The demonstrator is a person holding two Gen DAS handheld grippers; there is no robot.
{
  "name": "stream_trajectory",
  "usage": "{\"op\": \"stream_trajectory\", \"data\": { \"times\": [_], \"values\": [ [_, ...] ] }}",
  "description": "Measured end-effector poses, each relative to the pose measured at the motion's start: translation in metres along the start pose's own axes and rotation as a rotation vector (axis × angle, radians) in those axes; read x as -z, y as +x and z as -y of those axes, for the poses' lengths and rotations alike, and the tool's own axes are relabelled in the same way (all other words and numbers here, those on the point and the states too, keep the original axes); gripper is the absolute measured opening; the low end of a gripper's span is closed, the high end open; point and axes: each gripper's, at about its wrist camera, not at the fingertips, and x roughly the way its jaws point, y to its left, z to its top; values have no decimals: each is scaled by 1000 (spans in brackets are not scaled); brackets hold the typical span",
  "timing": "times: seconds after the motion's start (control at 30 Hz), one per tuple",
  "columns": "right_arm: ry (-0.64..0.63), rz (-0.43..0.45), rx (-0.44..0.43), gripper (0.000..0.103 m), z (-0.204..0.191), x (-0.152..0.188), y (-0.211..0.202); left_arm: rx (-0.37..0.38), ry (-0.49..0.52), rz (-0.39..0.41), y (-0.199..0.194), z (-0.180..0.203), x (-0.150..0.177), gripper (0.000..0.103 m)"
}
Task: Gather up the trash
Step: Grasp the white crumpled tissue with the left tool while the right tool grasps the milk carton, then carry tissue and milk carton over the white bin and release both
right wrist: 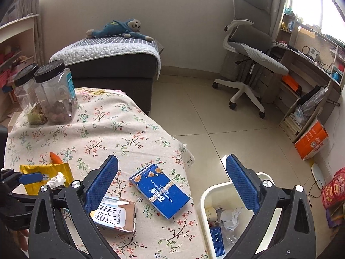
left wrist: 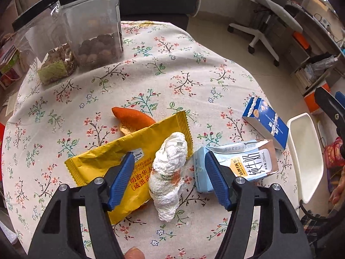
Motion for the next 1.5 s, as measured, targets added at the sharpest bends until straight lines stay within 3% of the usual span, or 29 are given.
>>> {"op": "stream_trajectory", "data": {
  "times": [0.07,0.13,0.23,0.33,0.47,0.57,0.63,0.73,0.83,0.93,1.23,1.5],
  "values": [
    [-63,-28,-59,96,-7,4,6,0,13,-28,10,-3,4,41],
    [-143,-41,-135,96,-17,9,11,6,17,-34,14,-6,7,30],
    [-295,-88,-284,96,-37,21,18,65,-13,-24,0,-18,5,29],
    [-478,-147,-387,96,-66,37,24,53,-20,16,-29,-27,-2,29],
    [-699,-176,-421,96,-105,55,29,62,-18,91,-77,-35,-7,29],
    [-756,-253,-415,96,-117,64,45,88,-22,138,-104,-38,-1,29],
    [-701,-278,-459,93,-114,60,51,104,-36,162,-112,-42,4,29],
    [-614,-317,-488,73,-111,52,53,126,-66,173,-109,-48,7,29],
    [-596,-330,-498,67,-115,51,48,95,-73,153,-98,-54,5,29],
    [-565,-321,-522,54,-119,47,37,91,-97,153,-95,-60,5,29],
    [-402,-192,-570,52,-111,16,-6,49,-152,207,-107,-75,9,29],
    [-257,-41,-567,52,-110,-11,-38,-27,-146,317,-128,-68,12,29]
  ]
}}
